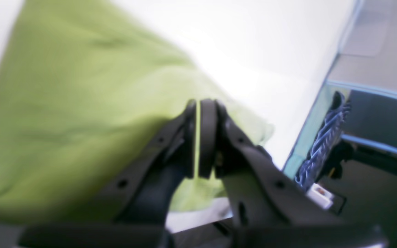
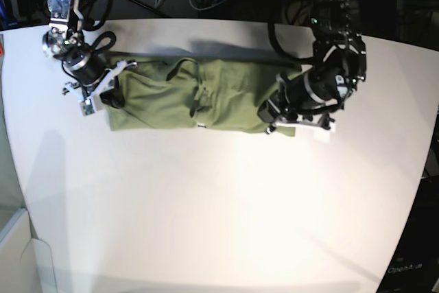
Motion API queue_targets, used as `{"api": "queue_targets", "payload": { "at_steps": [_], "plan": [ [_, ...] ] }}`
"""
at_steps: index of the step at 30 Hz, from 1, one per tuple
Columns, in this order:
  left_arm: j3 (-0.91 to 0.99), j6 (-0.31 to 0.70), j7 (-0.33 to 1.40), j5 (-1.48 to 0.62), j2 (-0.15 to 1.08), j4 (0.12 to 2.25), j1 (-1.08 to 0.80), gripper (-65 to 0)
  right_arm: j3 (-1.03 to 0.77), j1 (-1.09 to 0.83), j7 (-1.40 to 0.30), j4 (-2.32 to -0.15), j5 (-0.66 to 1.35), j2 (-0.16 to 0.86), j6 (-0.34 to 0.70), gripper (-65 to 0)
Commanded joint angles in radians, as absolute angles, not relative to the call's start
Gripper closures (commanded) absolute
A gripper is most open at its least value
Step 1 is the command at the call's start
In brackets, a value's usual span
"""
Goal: Fold the T-shirt properly
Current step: 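Lower the folded end onto the strip and open the left gripper, then fold the strip's other end with the right gripper toward the left gripper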
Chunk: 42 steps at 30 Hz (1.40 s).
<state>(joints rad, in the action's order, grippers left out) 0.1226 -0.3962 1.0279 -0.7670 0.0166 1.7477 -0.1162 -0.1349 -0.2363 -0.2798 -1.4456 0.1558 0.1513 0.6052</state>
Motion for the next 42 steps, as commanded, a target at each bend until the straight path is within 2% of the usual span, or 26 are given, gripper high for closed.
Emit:
{"api": "queue_targets", "payload": {
  "at_steps": [1, 11, 16, 23, 34, 36, 42],
  "plan": [
    [0.124, -0.389, 1.027, -0.782, 0.033, 1.776, -0.116, -1.6, -0.131, -0.242, -0.318, -1.448, 0.134, 0.157, 0.618, -0.6],
    [0.136, -0.387, 1.064, -0.779, 0.119, 1.762, -0.160, -1.6, -0.131, -0.240, -0.318, -1.446, 0.134, 0.157, 0.618, -0.6],
    [0.200, -0.381, 1.064, -0.776, 0.122, 1.738, -0.157, -1.6, -0.131, -0.240, -0.318, -1.446, 0.134, 0.157, 0.618, -0.7],
    [0.199, -0.380, 1.059, -0.774, 0.124, 1.589, -0.084, -1.6, -0.131, -0.240, -0.318, -1.448, 0.134, 0.159, 0.618, -0.7],
    [0.196, -0.378, 0.997, -0.748, 0.143, 1.509, -0.082, -1.6, -0.136, -0.240, -0.318, -1.483, 0.134, 0.189, 0.618, -1.0],
    [0.196, -0.378, 0.974, -0.737, 0.145, 1.509, -0.085, -1.6, -0.137, -0.242, -0.318, -1.506, 0.134, 0.193, 0.618, -3.3],
    [0.193, -0.378, 0.960, -0.736, 0.143, 1.488, -0.099, -1.6, -0.139, -0.263, -0.318, -1.633, 0.134, 0.205, 0.619, -19.4]
  ]
}}
